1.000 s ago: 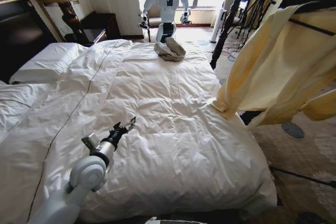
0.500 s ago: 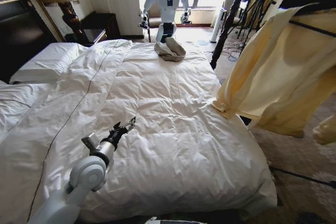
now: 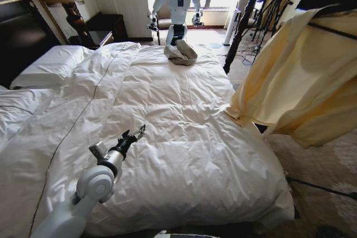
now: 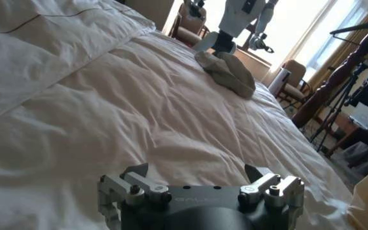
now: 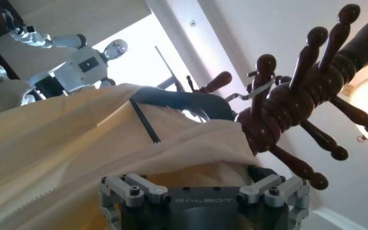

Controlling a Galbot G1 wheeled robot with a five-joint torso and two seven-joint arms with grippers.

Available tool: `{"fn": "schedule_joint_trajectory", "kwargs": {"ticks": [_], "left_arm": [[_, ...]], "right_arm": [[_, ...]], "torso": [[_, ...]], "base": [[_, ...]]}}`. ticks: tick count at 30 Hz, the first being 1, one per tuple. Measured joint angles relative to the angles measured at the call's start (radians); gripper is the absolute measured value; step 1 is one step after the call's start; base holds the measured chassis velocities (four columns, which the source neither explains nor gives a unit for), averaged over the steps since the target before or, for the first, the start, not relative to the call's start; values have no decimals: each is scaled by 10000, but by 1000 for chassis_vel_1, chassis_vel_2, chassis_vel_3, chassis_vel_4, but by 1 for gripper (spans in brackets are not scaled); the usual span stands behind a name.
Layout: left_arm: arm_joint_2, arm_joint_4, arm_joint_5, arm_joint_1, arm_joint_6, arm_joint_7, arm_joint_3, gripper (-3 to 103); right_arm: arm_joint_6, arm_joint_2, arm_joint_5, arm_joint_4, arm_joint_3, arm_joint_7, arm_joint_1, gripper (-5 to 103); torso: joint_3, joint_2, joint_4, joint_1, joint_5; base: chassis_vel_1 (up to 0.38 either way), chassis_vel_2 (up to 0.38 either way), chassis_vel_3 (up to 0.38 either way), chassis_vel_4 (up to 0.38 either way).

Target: Pick up the clothes from the bed and hang them on the clothes hanger.

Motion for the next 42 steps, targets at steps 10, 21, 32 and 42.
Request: {"fn": "schedule_joint_trajectory", "kwargs": {"ticks": [10, 21, 32, 42], "left_arm": [[94, 99, -13, -103, 0, 4, 110, 100], [175, 112, -32, -134, -1, -7, 115, 100], [90, 101, -9, 61, -18, -22, -128, 100], [104, 197, 104, 248, -12, -84, -285, 100]], "right_arm": [[-44, -1387, -39, 967, -451, -253, 740, 100], [306, -2484, 1261, 2832, -349, -702, 1009, 100], [420, -3129, 1556, 4526, -3013, -1182, 2512, 100], [-173, -3414, -603, 3890, -11100, -158, 8110, 100]], "torso": [[-1, 1, -3, -1, 0], [-1, 1, -1, -1, -2], [-1, 1, -2, -2, 0], [2, 0, 2, 0, -3]], "base": [[0, 0, 0, 0], [0, 0, 0, 0], [0, 0, 0, 0], [0, 0, 0, 0]]}}
